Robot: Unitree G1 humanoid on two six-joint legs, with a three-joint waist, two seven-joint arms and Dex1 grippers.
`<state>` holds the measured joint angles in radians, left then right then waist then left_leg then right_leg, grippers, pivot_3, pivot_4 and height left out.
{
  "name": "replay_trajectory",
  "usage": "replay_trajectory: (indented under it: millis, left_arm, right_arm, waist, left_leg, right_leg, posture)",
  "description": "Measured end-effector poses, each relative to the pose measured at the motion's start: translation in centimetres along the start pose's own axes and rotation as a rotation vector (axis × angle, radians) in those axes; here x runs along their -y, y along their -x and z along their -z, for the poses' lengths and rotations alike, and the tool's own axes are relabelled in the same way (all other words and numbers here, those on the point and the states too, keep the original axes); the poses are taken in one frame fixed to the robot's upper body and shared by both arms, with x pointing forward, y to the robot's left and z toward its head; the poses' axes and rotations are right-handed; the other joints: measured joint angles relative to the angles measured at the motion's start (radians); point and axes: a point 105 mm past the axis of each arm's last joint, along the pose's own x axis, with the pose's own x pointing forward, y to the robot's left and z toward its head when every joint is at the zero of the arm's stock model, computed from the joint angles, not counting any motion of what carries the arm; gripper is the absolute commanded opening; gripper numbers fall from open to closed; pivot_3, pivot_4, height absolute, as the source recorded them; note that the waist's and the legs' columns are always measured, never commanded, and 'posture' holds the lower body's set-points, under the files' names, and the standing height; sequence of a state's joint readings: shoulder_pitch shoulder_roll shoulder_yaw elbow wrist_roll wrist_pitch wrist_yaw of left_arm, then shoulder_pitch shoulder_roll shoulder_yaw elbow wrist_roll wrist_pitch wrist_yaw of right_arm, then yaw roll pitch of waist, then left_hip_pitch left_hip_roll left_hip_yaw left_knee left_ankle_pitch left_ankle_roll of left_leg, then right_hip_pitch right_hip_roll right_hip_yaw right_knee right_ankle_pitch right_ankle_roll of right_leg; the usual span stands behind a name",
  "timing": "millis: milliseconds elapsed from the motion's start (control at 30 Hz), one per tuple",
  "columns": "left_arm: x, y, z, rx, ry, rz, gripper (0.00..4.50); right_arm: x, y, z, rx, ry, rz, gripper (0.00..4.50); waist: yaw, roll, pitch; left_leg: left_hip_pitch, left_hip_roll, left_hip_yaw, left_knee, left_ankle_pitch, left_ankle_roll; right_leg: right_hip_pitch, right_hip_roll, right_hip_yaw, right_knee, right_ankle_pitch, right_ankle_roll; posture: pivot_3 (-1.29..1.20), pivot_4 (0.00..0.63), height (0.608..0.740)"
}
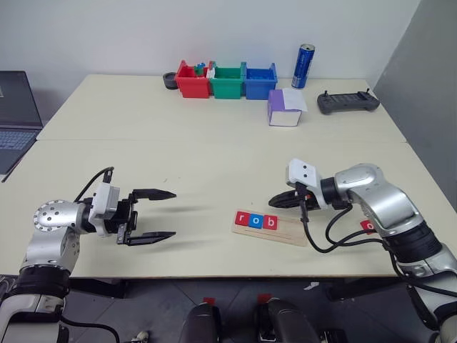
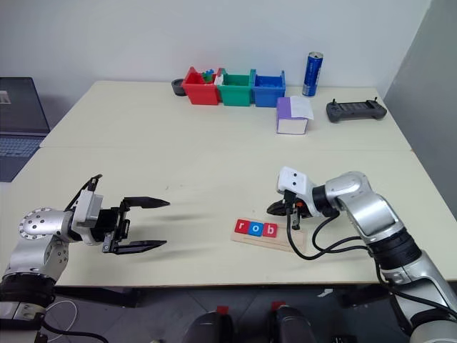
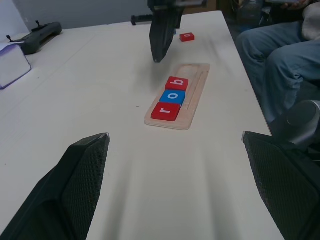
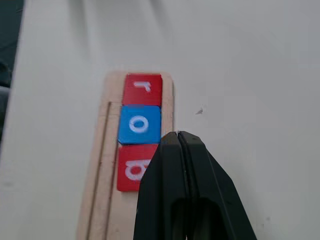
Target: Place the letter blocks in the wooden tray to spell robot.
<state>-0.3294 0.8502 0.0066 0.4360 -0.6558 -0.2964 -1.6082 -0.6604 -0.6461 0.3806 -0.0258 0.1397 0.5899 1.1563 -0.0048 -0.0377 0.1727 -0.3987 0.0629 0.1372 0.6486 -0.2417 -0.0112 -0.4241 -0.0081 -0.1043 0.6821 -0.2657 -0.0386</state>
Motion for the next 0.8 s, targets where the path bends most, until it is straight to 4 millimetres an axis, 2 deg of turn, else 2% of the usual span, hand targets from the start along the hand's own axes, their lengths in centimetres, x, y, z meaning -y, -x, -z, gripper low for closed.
replay_trajectory:
  millis: [333, 600, 800]
  left_arm:
    - [0.0, -0.1, 0.0, 0.002, 0.001, 0.0, 4.5]
    - [0.0, -0.1, 0.0, 0.004, -0.002, 0.003, 4.5]
    - [0.0, -0.1, 0.0, 0.004, -0.002, 0.004, 4.5]
  right_arm:
    - [-0.4, -0.9, 1.6, -0.053, 0.017, 0.004, 0.03]
    - [0.2, -1.7, 1.8, -0.053, 0.018, 0.053, 0.03]
    - [0.0, -1.5, 1.7, -0.054, 0.026, 0.04, 0.03]
  waist:
    - [0.0, 0.0, 0.0]
    - [0.0, 0.0, 0.0]
    - [0.0, 0.0, 0.0]
  left_leg:
    - [0.0, 0.0, 0.0, 0.0, 0.0, 0.0]
    - [0.0, 0.0, 0.0, 0.0, 0.0, 0.0]
    - [0.0, 0.0, 0.0, 0.0, 0.0, 0.0]
  right_leg:
    - [0.0, 0.0, 0.0, 0.0, 0.0, 0.0]
    - [0.0, 0.0, 0.0, 0.0, 0.0, 0.0]
    - [0.0, 0.0, 0.0, 0.0, 0.0, 0.0]
  posture:
    - [0.0, 0.15, 0.74]
    - [0.0, 0.15, 0.74]
    - [0.0, 0.15, 0.74]
